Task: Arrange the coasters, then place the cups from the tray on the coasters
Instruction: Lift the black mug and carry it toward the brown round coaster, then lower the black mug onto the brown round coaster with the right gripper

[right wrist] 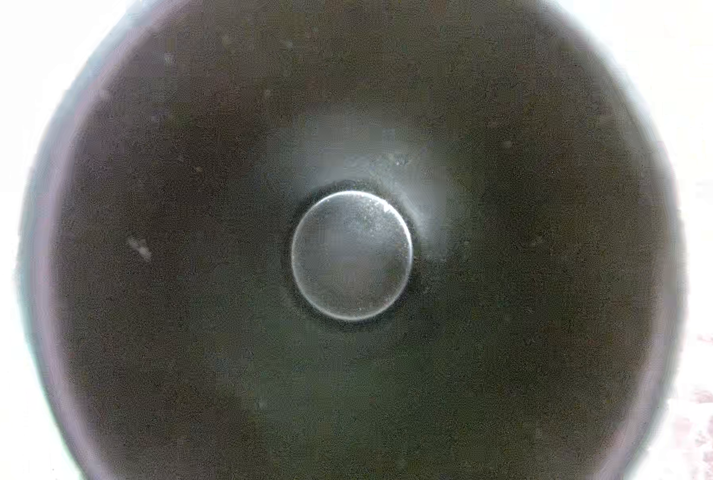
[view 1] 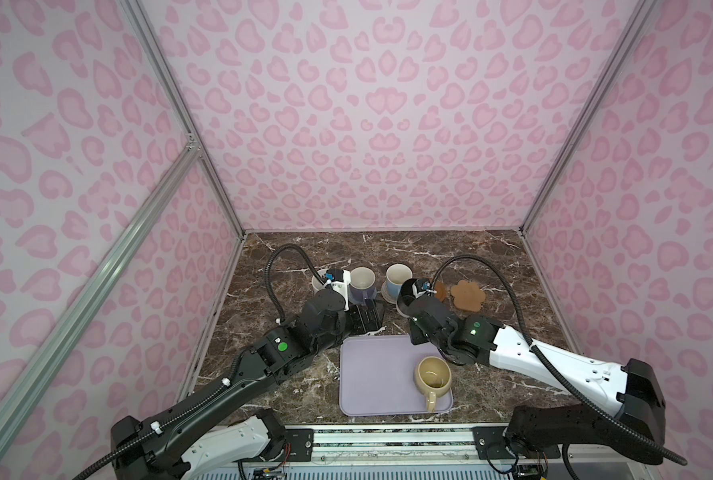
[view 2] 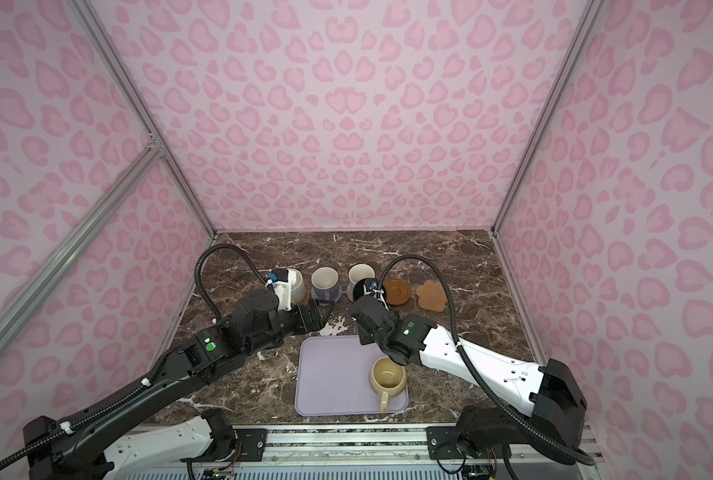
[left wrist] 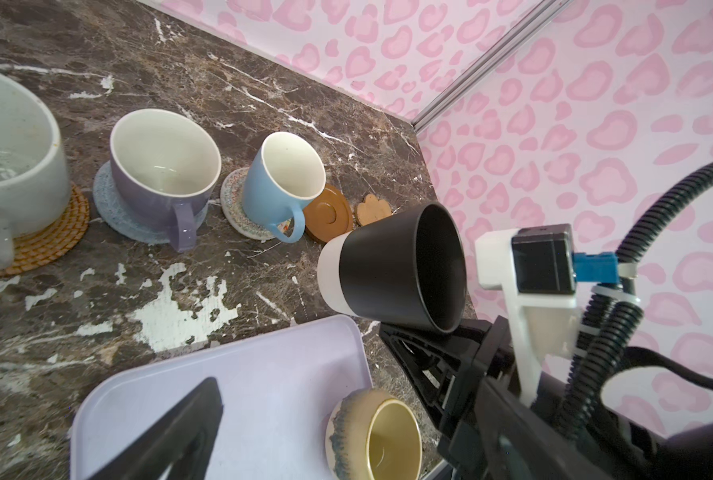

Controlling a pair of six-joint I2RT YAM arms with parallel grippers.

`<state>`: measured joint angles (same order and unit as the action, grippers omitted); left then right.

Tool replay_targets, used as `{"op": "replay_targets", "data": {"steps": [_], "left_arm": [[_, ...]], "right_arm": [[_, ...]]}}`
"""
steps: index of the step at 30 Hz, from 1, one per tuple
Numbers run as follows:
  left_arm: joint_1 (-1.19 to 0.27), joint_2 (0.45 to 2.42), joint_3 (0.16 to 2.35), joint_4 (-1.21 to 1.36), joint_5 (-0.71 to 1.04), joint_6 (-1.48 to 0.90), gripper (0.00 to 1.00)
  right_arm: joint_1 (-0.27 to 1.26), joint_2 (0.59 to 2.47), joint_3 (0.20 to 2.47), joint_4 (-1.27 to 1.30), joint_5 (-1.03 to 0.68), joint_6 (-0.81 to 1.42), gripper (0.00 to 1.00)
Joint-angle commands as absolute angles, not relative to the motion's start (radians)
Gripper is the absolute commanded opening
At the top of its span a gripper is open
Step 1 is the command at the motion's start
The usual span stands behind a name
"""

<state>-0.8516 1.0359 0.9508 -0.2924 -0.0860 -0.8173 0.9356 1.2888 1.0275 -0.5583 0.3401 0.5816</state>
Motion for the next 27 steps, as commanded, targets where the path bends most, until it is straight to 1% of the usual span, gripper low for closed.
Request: {"op": "replay_targets", "data": {"steps": [1, 6, 14, 21, 27], "left_arm": [[-0.852, 1.082, 0.996, -0.226, -0.055, -0.807, 0.97], [-0.851, 1.17, 1.071, -0.209, -0.032, -0.799, 0.97], [-0.852, 1.342, 1.229, -0.225, -0.016, -0.807, 0.97], [-0.849, 1.469, 1.318, -0.213, -0.019, -0.813, 0.97], [-0.832, 1.548, 1.339, -0.203, -0.007, -0.831, 0.97]], "right_arm": [[0.885, 1.259, 1.013, -0.494, 0.34, 0.545, 0.0], [0.769, 1.242, 1.002, -0.474, 0.262, 0.513, 0.0], [0.625, 1.279, 1.005, -0.424, 0.205, 0.479, 0.0], [0.535, 1.366, 1.01, -0.359, 0.167, 0.458, 0.0], [0.49, 1.474, 1.059, -0.356, 0.118, 0.438, 0.0]]}}
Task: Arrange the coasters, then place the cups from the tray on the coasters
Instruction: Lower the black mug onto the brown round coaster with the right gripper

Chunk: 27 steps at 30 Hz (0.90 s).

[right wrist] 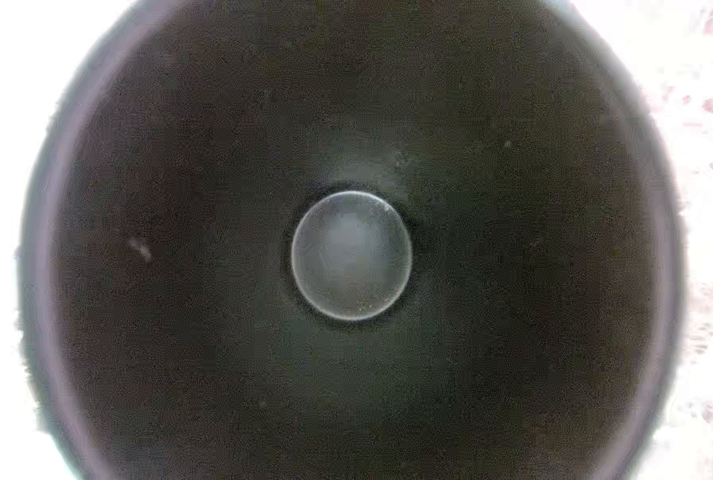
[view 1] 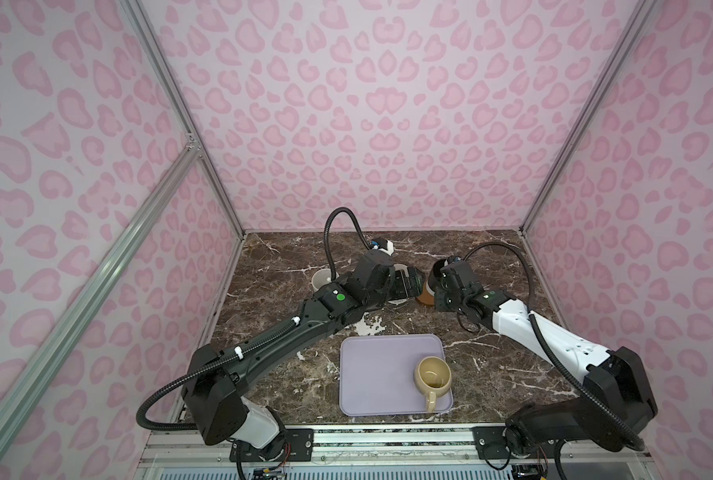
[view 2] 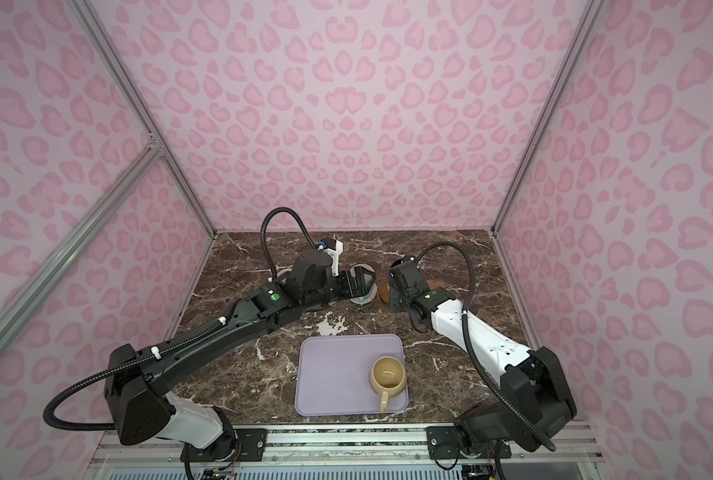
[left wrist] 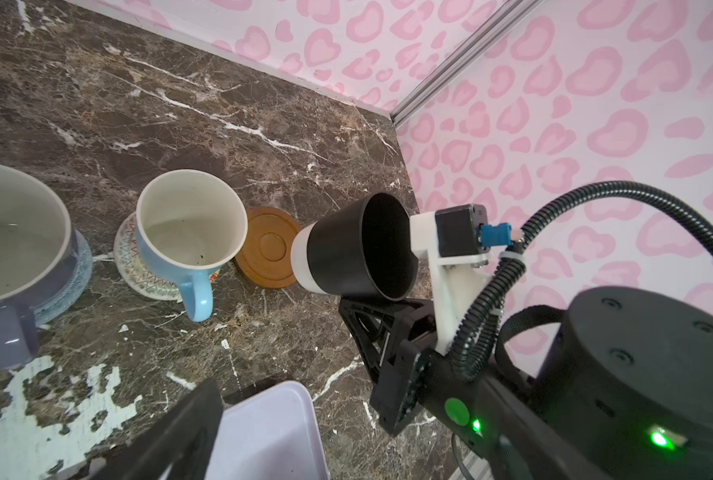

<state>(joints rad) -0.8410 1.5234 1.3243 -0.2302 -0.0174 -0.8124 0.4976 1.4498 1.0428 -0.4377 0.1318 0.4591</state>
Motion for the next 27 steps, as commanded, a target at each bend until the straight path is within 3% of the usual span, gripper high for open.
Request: {"op": "replay_targets", "data": {"steps": [1, 27], "left_arm": [[-0.827, 1.557, 1.339, -0.199, -0.001, -0.836, 0.97], [-0.792, 1.675, 1.382, -0.203, -0.011, -0.859, 0.97]], "right_arm": [[0.486, 1.491, 1.061, -0.347, 0.118, 0.436, 0.0], [0.454, 1.737, 1.13, -0.283, 0.115, 0.413, 0.0]]}}
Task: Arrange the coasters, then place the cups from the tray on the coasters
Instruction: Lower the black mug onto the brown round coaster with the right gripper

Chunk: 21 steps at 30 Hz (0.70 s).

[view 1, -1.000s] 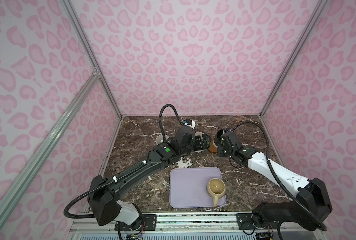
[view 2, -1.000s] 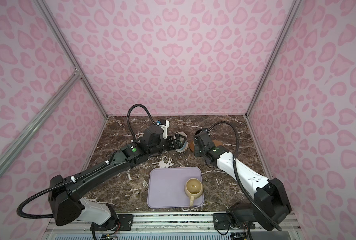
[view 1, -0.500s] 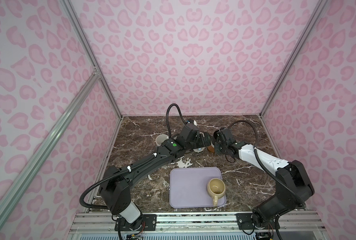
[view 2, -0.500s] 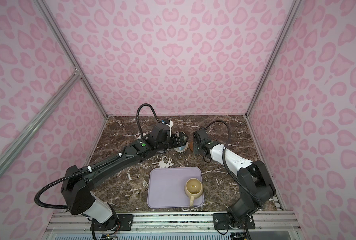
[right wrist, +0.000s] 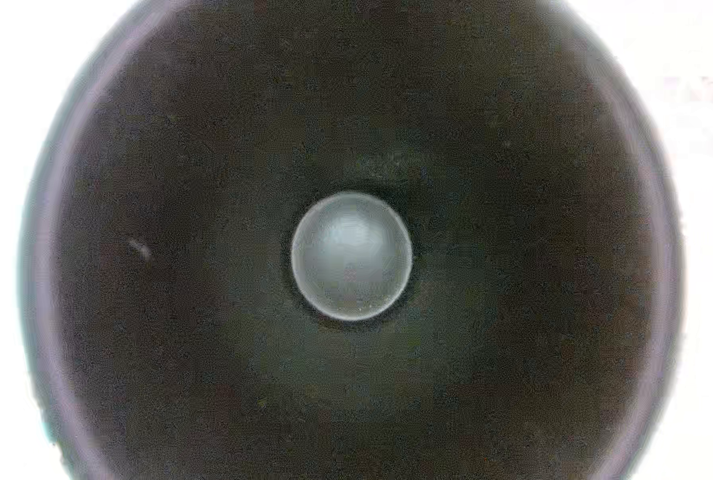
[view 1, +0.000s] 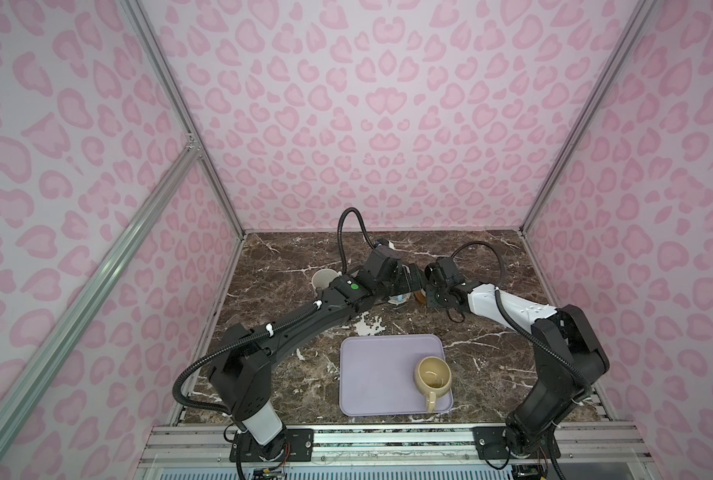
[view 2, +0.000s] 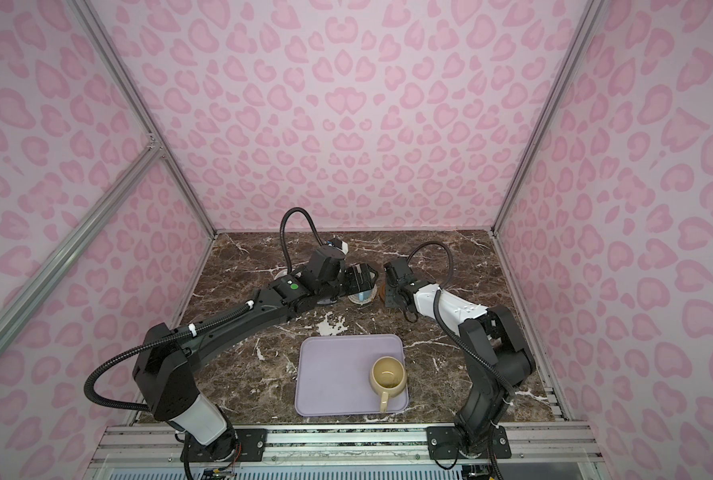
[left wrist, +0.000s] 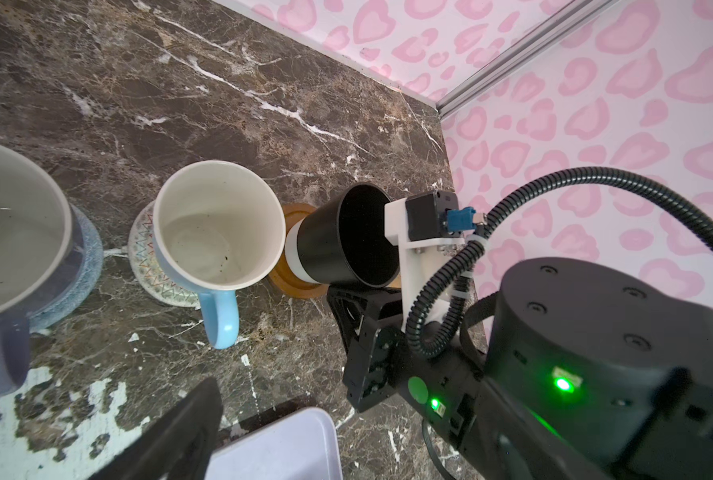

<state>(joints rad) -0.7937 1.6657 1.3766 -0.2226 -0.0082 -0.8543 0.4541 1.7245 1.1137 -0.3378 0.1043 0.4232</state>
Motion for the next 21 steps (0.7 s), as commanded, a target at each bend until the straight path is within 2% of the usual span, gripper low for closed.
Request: {"op": "replay_targets", "data": {"steps": [1, 21], "left_arm": [[-0.792, 1.677, 1.383, -0.203, -0.008, -0.861, 0.97], [-0.792, 1.681, 1.373, -0.191, -0.001, -0.869, 0.97]], "right_arm": [[0.454, 1.742, 1.137, -0.286, 0.12, 0.411, 0.0], [0.471, 1.775, 1.127, -0.303, 0.158, 0.417, 0.0]]}}
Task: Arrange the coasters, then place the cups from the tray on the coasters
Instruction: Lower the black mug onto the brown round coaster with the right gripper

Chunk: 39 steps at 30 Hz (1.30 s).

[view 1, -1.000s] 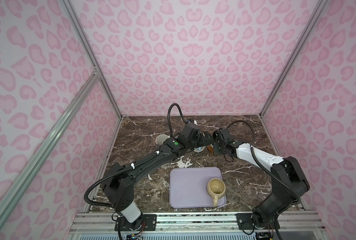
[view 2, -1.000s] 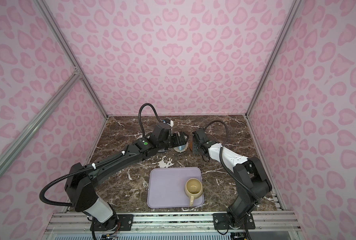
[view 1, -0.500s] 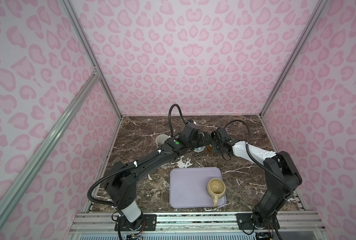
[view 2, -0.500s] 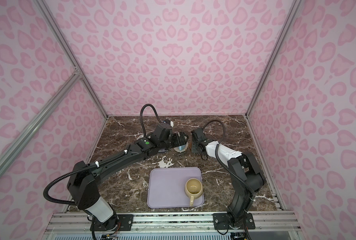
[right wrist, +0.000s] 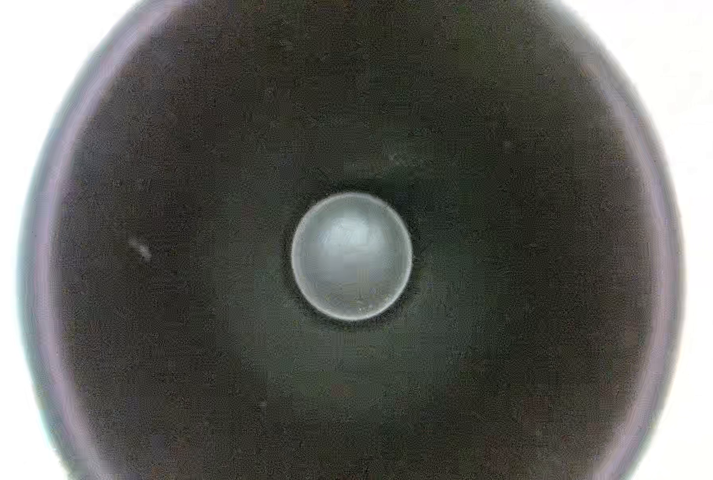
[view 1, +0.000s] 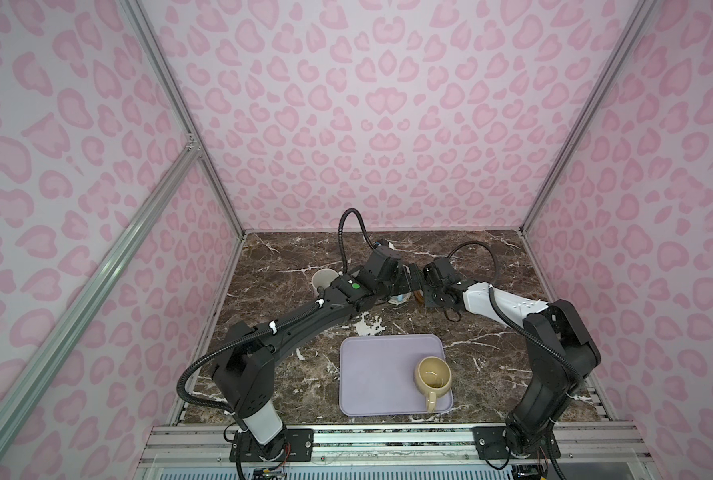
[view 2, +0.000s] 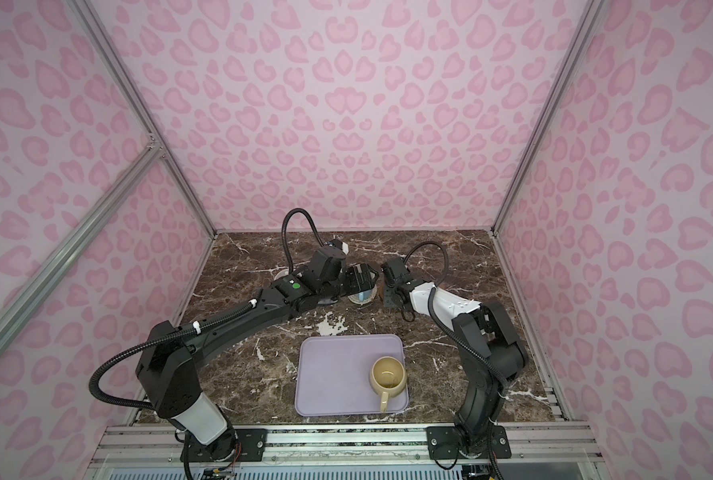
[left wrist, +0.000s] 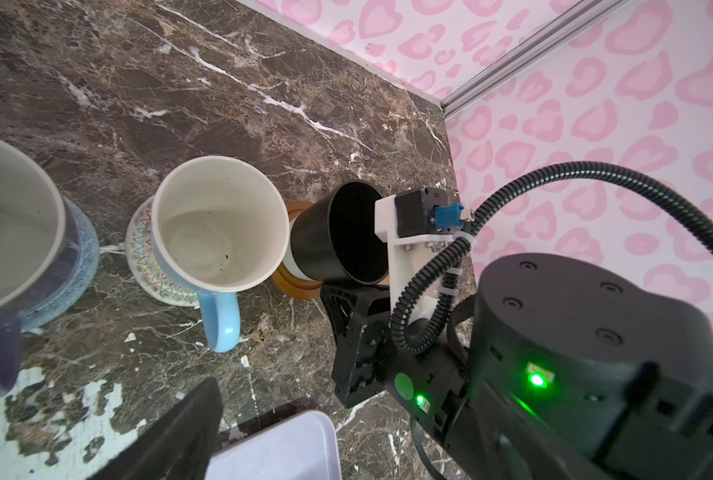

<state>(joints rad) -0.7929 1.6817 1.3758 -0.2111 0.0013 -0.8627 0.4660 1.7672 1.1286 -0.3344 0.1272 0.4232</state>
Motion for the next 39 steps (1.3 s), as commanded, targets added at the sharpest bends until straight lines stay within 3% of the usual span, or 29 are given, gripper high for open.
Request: {"op": "replay_targets", "data": {"steps": [1, 11, 14, 25, 39], "left_arm": [[-0.793, 1.68, 1.373, -0.191, -0.002, -0.868, 0.97], [-0.792, 1.669, 1.356, -0.185, -0.008, -0.871, 0.97], [-0.793, 1.665, 1.351, -0.184, -0.012, -0.872, 0.97], [-0.791, 1.655, 1.324, -0.178, -0.017, -0.873, 0.97], [-0.791, 1.587, 1.267, -0.146, -0.045, -0.879, 0.97]], "right_arm": [[0.472, 1.777, 1.128, -0.306, 0.158, 0.418, 0.0], [0.479, 1.791, 1.15, -0.34, 0.163, 0.434, 0.0], [0.48, 1.786, 1.152, -0.344, 0.164, 0.436, 0.06], [0.484, 1.781, 1.156, -0.371, 0.197, 0.451, 0.14], [0.485, 1.712, 1.14, -0.368, 0.174, 0.451, 0.46]]}}
